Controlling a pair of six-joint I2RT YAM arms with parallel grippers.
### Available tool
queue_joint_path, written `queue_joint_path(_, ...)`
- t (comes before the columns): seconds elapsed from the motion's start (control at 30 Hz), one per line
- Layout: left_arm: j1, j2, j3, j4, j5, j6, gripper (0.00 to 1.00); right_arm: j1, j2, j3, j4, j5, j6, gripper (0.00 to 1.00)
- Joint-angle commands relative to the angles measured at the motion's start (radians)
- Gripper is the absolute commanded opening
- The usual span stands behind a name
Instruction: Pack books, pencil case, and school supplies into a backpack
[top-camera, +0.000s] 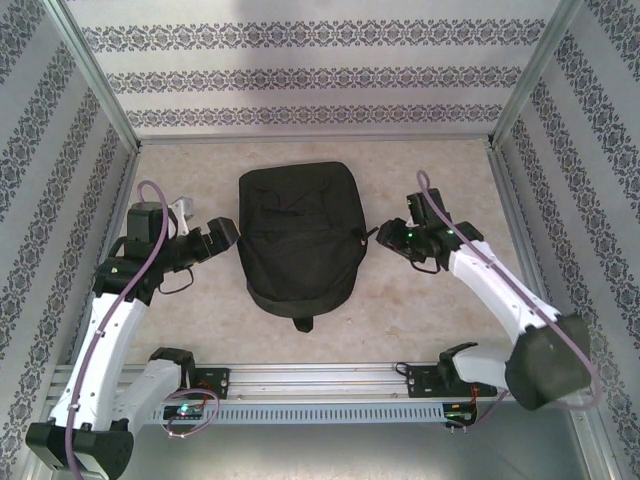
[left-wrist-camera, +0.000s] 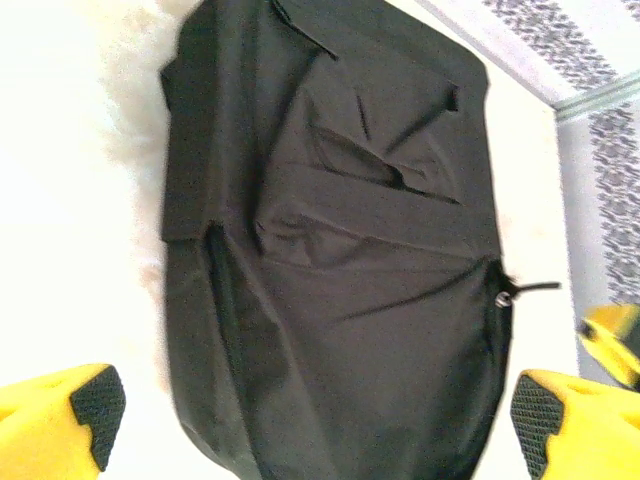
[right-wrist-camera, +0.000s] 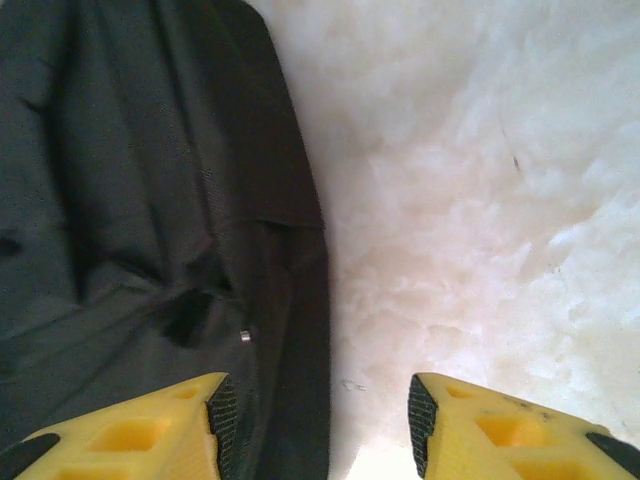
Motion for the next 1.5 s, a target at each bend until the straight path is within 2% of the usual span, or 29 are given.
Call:
queue_joint_path(0.0, 0.006, 0.023, 0.018, 0.084, -0.072, 0.118, 1.00, -0.006, -0.124, -0.040, 0.046, 0.089, -0.028, 0.53)
queue_joint_path(0.03, 0.006, 0.031, 0.017, 0.103, -0.094, 0.145, 1.00, -0.006, -0.169, -0.060, 0.083, 0.117, -0.048, 0.55)
queue_joint_path(0.07, 0.006, 0.029, 0.009, 0.119, -0.162, 0.160, 1.00, -0.003, -0.212, -0.090, 0.140, 0.149, -0.071, 0.62)
queue_joint_path(0.1, 0.006, 0.022, -0.009, 0.142, -0.237, 0.169, 1.00, 0.000, -0.247, -0.124, 0.203, 0.175, -0.084, 0.74)
queue_joint_path(0.13, 0.006, 0.006, -0.048, 0.199, -0.330, 0.209, 1.00, 0.000, -0.285, -0.179, 0.293, 0.202, -0.089, 0.97)
queue_joint_path(0.17, 0.006, -0.015, -0.107, 0.283, -0.399, 0.239, 1.00, -0.002, -0.321, -0.237, 0.375, 0.242, -0.089, 0.98)
queue_joint_path(0.23, 0.006, -0.053, -0.244, 0.493, -0.424, 0.350, 1.00, -0.005, -0.387, -0.346, 0.512, 0.364, -0.098, 0.98)
queue_joint_path(0.3, 0.007, -0.047, -0.331, 0.610, -0.490, 0.392, 1.00, -0.015, -0.441, -0.449, 0.663, 0.470, -0.148, 0.98)
queue_joint_path(0.4, 0.012, 0.022, -0.426, 0.730, -0.620, 0.414, 1.00, -0.020, -0.452, -0.541, 0.861, 0.510, -0.414, 0.98)
queue_joint_path(0.47, 0.022, 0.060, -0.500, 0.820, -0.701, 0.394, 1.00, -0.020, -0.397, -0.515, 0.848, 0.505, -0.575, 0.98)
queue_joint_path(0.53, 0.038, 0.095, -0.554, 0.884, -0.752, 0.361, 1.00, -0.019, -0.318, -0.442, 0.740, 0.500, -0.729, 0.98)
queue_joint_path(0.6, 0.055, 0.140, -0.595, 0.939, -0.728, 0.335, 1.00, -0.022, -0.243, -0.429, 0.738, 0.529, -0.789, 0.98)
queue_joint_path(0.67, 0.061, 0.205, -0.626, 1.024, -0.686, 0.307, 1.00, -0.065, -0.200, -0.471, 0.801, 0.571, -0.729, 0.98)
queue_joint_path(0.77, 0.067, 0.301, -0.614, 1.136, -0.597, 0.353, 1.00, -0.192, -0.189, -0.581, 0.936, 0.417, -0.664, 0.98)
queue_joint_path(0.87, 0.070, 0.381, -0.668, 1.412, -0.612, 0.348, 1.00, -0.276, -0.127, -0.688, 1.127, 0.374, -0.592, 0.98)
queue_joint_path(0.9, 0.074, 0.398, -0.667, 1.440, -0.618, 0.381, 1.00, -0.297, -0.092, -0.717, 1.211, 0.355, -0.593, 0.98)
queue_joint_path(0.97, 0.077, 0.448, -0.669, 1.541, -0.573, 0.484, 0.99, -0.335, -0.015, -0.760, 1.389, 0.324, -0.541, 0.98)
queue_joint_path(1.0, 0.090, 0.495, -0.680, 1.609, -0.543, 0.474, 0.99, -0.358, 0.031, -0.771, 1.467, 0.271, -0.518, 0.98)
queue_joint_path(1.03, 0.101, 0.546, -0.698, 1.690, -0.534, 0.459, 0.99, -0.367, 0.065, -0.766, 1.499, 0.249, -0.514, 0.98)
queue_joint_path(1.07, 0.107, 0.600, -0.716, 1.778, -0.508, 0.460, 0.99, -0.379, 0.078, -0.741, 1.458, 0.224, -0.513, 0.98)
queue_joint_path(1.13, 0.111, 0.687, -0.698, 1.842, -0.467, 0.471, 0.99, -0.401, 0.085, -0.687, 1.374, 0.190, -0.534, 0.98)
queue_joint_path(1.17, 0.112, 0.684, -0.653, 1.742, -0.426, 0.487, 1.00, -0.409, 0.119, -0.690, 1.435, 0.180, -0.548, 0.98)
queue_joint_path(1.2, 0.110, 0.660, -0.581, 1.565, -0.370, 0.513, 0.99, -0.420, 0.142, -0.688, 1.463, 0.154, -0.567, 0.98)
queue_joint_path(1.27, 0.099, 0.685, -0.563, 1.574, -0.326, 0.548, 0.99, -0.435, 0.253, -0.708, 1.617, 0.119, -0.566, 0.98)
queue_joint_path(1.3, 0.099, 0.675, -0.553, 1.537, -0.327, 0.547, 0.99, -0.440, 0.316, -0.725, 1.743, 0.046, -0.584, 0.98)
queue_joint_path(1.33, 0.099, 0.682, -0.559, 1.569, -0.326, 0.548, 1.00, -0.429, 0.354, -0.712, 1.760, -0.001, -0.621, 0.98)
queue_joint_path(1.4, 0.098, 0.682, -0.557, 1.559, -0.327, 0.549, 1.00, -0.396, 0.424, -0.650, 1.740, 0.011, -0.638, 0.98)
queue_joint_path(1.43, 0.098, 0.680, -0.556, 1.549, -0.327, 0.549, 1.00, -0.390, 0.405, -0.614, 1.653, -0.004, -0.656, 0.98)
queue_joint_path(1.47, 0.098, 0.679, -0.555, 1.550, -0.327, 0.549, 1.00, -0.361, 0.375, -0.553, 1.494, 0.043, -0.689, 0.98)
